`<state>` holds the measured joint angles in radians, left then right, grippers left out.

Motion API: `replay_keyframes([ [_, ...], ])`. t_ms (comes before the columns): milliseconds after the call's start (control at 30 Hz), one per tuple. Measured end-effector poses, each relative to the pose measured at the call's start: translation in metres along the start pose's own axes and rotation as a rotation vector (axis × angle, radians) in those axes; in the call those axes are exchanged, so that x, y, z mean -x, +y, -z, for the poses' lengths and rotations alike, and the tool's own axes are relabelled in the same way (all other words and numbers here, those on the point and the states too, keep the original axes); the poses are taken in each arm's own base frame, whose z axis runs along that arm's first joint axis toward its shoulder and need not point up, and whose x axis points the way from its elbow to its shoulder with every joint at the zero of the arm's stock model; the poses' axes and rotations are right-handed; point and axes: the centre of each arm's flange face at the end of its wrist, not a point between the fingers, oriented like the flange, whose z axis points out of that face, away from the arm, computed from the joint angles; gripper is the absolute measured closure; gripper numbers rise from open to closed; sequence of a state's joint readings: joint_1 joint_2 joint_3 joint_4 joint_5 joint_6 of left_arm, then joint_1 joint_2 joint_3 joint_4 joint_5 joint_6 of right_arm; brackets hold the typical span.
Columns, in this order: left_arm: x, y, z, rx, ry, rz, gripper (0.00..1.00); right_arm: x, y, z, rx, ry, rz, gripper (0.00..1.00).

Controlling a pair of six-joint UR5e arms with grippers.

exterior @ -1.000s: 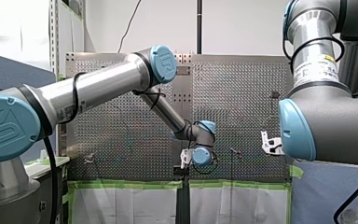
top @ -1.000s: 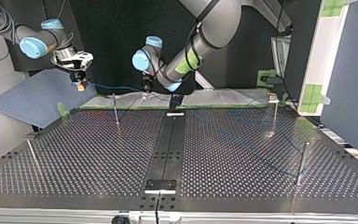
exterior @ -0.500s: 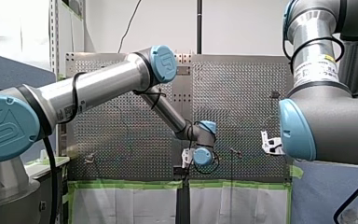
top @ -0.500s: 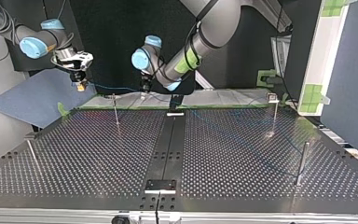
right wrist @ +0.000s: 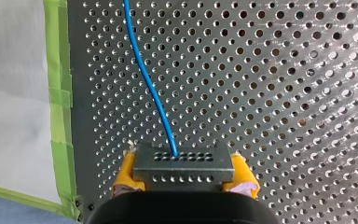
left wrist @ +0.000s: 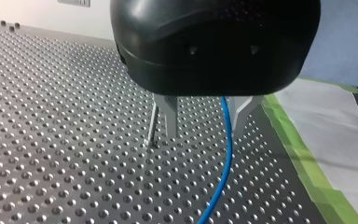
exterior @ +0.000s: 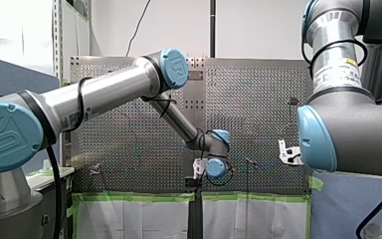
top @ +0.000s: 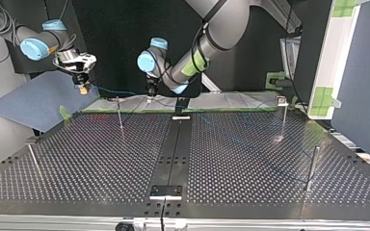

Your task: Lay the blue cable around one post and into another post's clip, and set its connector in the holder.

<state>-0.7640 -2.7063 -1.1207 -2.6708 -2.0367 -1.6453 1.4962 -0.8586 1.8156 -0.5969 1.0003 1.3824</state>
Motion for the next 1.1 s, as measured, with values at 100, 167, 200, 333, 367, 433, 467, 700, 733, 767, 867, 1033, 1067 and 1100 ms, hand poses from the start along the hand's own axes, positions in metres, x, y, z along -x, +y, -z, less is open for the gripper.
replay_keyframes([
  [100,-0.001,0.005,-0.002,0.009,0.003,0.002,0.44,0.0,-0.001,0.0,-0.001,0.0,0.0,1.0],
  [167,-0.001,0.008,-0.003,0.015,0.004,0.003,0.44,0.0,-0.001,0.0,-0.002,0.0,0.001,1.0],
  [200,-0.001,0.01,-0.004,0.019,0.003,0.004,0.44,0.0,-0.002,0.0,-0.003,0.0,0.001,1.0],
  [333,-0.001,0.013,-0.007,0.028,0.0,0.007,0.44,0.0,-0.002,-0.001,-0.004,0.0,0.001,1.0],
  [367,-0.001,0.014,-0.007,0.03,-0.001,0.008,0.44,0.0,-0.002,-0.001,-0.004,0.0,0.001,1.0],
  [433,0.0,0.015,-0.008,0.033,-0.004,0.009,0.44,0.0,-0.003,-0.001,-0.004,0.0,0.001,1.0],
  [467,0.0,0.015,-0.008,0.033,-0.007,0.01,0.44,0.0,-0.003,-0.001,-0.004,0.0,0.001,1.0],
  [700,-0.004,0.008,-0.005,-0.001,-0.036,-0.018,0.42,0.0,-0.004,-0.001,-0.006,0.0,0.002,1.0],
  [733,-0.005,0.008,-0.005,-0.008,-0.04,-0.024,0.42,0.0,-0.004,-0.001,-0.006,0.0,0.002,1.0],
  [767,-0.006,0.007,-0.004,-0.013,-0.043,-0.03,0.42,0.0,-0.004,-0.001,-0.007,0.0,0.002,1.0],
  [867,-0.01,0.008,-0.003,-0.025,-0.051,-0.05,0.39,0.0,-0.004,-0.001,-0.006,0.0,0.002,1.0],
  [1033,-0.012,0.015,-0.007,-0.021,-0.075,-0.076,0.39,0.0,-0.004,-0.001,-0.007,0.0,0.003,1.0],
  [1067,-0.012,0.016,-0.008,-0.018,-0.081,-0.076,0.39,0.0,-0.004,-0.001,-0.007,0.0,0.003,1.0],
  [1100,-0.011,0.017,-0.01,-0.015,-0.09,-0.075,0.39,0.0,-0.005,-0.001,-0.008,0.0,0.003,1.0],
])
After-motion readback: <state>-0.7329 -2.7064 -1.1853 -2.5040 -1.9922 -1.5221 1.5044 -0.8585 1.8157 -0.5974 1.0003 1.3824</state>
